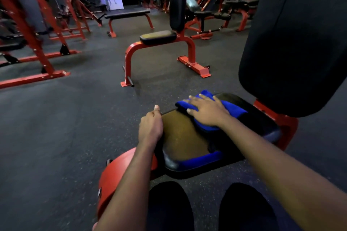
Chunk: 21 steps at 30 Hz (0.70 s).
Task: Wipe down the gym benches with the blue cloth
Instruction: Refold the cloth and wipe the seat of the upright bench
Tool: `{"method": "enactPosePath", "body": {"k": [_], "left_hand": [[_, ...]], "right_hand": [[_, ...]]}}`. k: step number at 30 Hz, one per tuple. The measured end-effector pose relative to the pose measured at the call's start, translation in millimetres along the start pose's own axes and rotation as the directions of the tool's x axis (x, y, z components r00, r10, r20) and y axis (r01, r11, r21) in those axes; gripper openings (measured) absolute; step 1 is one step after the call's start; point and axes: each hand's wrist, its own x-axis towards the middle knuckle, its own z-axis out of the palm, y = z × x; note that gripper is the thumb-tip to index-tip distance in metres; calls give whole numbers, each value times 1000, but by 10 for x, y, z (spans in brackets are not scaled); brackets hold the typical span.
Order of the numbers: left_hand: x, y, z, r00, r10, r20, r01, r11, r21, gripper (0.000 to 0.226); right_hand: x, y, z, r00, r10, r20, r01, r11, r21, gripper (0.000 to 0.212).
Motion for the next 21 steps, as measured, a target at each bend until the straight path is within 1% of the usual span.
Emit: {"method": "enactPosePath", "body": {"k": [1,2,3,4,5,7,9,10,11,13,15,16,17,18,21], "left_hand": [[-2,2,2,1000,5,6,-5,1000,3,61],[2,-1,-12,1000,7,12,-7,1000,10,61],[8,-3,-13,1000,6,11,-6,1000,13,62],[14,-5,-11,1000,5,8,-5,1000,10,62],[14,-11,-8,1000,9,6,-9,1000,10,62],[9,-16,-14,1000,19,8,-19,1000,17,63],[10,-18,-19,1000,18,13,-18,999,26,63],[15,-17,-14,1000,16,15,-17,999,30,63],[15,-24,-8,1000,15,17,-15,999,32,63],[27,-30,-11,1000,12,17,-12,999,33,63],[43,-30,1,1000,6,16,-7,999,34,62],[46,-31,-1,1000,10,15,-10,999,37,62],[44,-33,1,1000,18,15,-19,999,37,62],[38,-30,-1,1000,27,15,-28,999,33,62],[11,-18,-18,999,45,4,-45,999,19,61]], "right_hand": [[-137,20,11,997,-77,-3,77,997,23,51],[-261,76,6,992,-124,-10,124,990,61,51],[-347,171,-11,991,-135,-22,136,987,86,50],[-379,290,-30,994,-101,-30,103,991,90,50],[-357,407,-57,999,-32,-39,35,996,87,50],[-173,539,-140,986,158,-54,-155,986,55,51],[86,420,-163,956,289,-40,-289,957,6,50],[187,296,-160,952,306,-28,-306,952,-9,51],[247,163,-128,960,280,-17,-280,960,-15,51],[187,-92,-37,990,136,-29,-137,991,-10,51],[-53,-150,23,999,6,-47,-4,999,46,51],[-168,-91,18,999,-20,-51,24,996,86,51],[-244,14,-2,999,-15,-52,20,994,105,51],[-268,149,-26,999,22,-49,-17,995,102,51],[-66,534,-119,974,217,-59,-214,976,45,54]]}}
